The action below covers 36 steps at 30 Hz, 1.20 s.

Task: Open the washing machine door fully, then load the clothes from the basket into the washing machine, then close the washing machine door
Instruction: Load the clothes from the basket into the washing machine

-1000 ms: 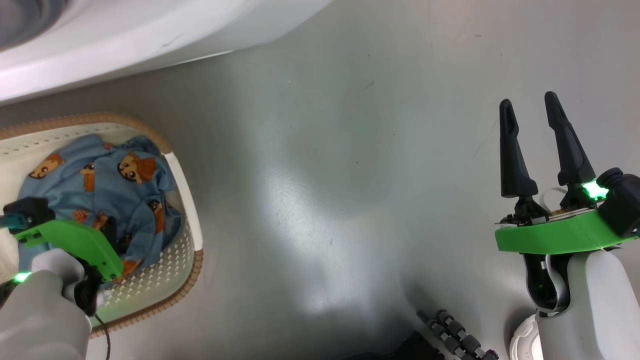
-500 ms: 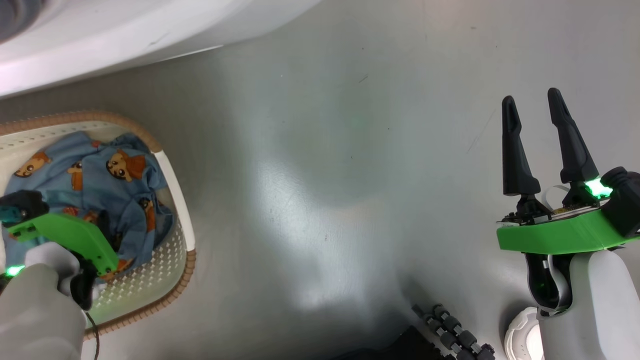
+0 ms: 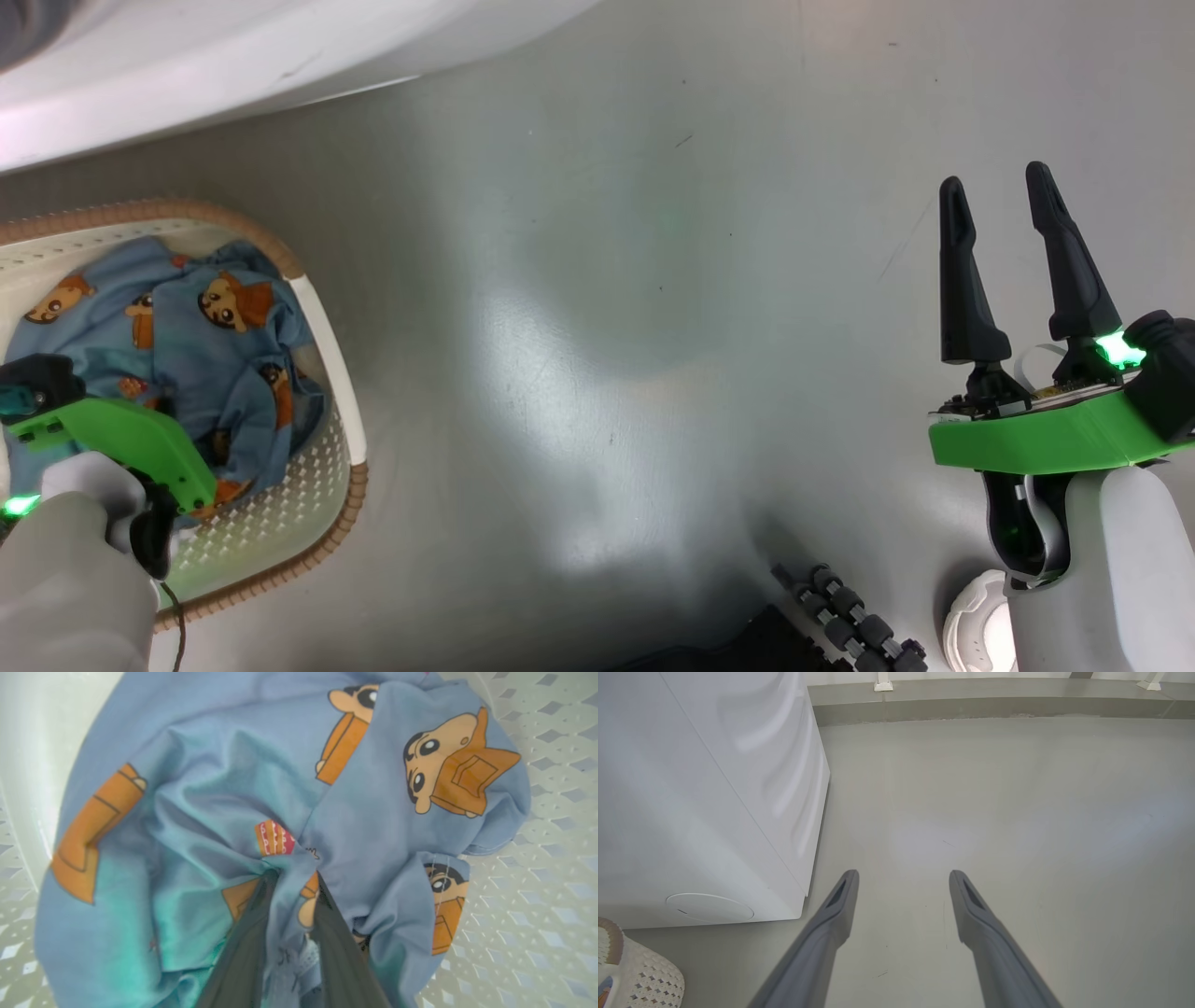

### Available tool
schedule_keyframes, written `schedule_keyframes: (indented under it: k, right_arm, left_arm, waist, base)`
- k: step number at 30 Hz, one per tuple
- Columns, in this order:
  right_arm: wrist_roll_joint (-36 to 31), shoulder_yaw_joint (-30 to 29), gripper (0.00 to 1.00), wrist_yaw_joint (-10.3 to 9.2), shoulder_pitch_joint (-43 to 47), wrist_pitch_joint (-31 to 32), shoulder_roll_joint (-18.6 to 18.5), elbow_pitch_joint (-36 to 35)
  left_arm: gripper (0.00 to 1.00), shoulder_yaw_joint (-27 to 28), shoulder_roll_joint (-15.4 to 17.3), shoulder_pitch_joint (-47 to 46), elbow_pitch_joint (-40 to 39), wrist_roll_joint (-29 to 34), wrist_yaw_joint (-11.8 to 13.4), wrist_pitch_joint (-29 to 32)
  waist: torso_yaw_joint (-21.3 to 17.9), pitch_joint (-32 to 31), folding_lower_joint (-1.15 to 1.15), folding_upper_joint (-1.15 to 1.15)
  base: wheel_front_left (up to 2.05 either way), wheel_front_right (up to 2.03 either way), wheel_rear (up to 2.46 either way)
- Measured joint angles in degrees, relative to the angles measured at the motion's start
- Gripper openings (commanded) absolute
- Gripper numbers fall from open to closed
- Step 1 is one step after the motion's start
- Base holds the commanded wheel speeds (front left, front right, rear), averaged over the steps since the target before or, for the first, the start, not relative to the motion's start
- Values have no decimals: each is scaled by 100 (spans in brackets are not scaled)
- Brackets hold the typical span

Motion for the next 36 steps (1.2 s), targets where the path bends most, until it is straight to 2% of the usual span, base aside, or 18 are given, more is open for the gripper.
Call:
schedule_keyframes:
  k: [4,17,26,36]
  right_arm:
    - [-18,-4,100,0,-6,0,0,9]
    - [-15,0,100,0,-19,0,0,103]
    - [-13,-10,100,0,-16,0,-1,200]
    - [-135,-155,100,0,159,0,-7,367]
  left_arm:
    - [0,-19,0,-7,0,0,26,-2]
    - [0,-90,-27,28,2,-10,48,-151]
    - [0,-87,-154,253,5,-122,-37,-820]
    - [0,-43,-469,779,-194,-255,-187,-1516]
  waist:
    - [10,-11,0,0]
    - [79,-239,0,0]
    - [224,-636,0,0]
    - [475,-1350,0,0]
  base:
    - [0,0,0]
    - [0,0,0]
    - [0,0,0]
    - [0,0,0]
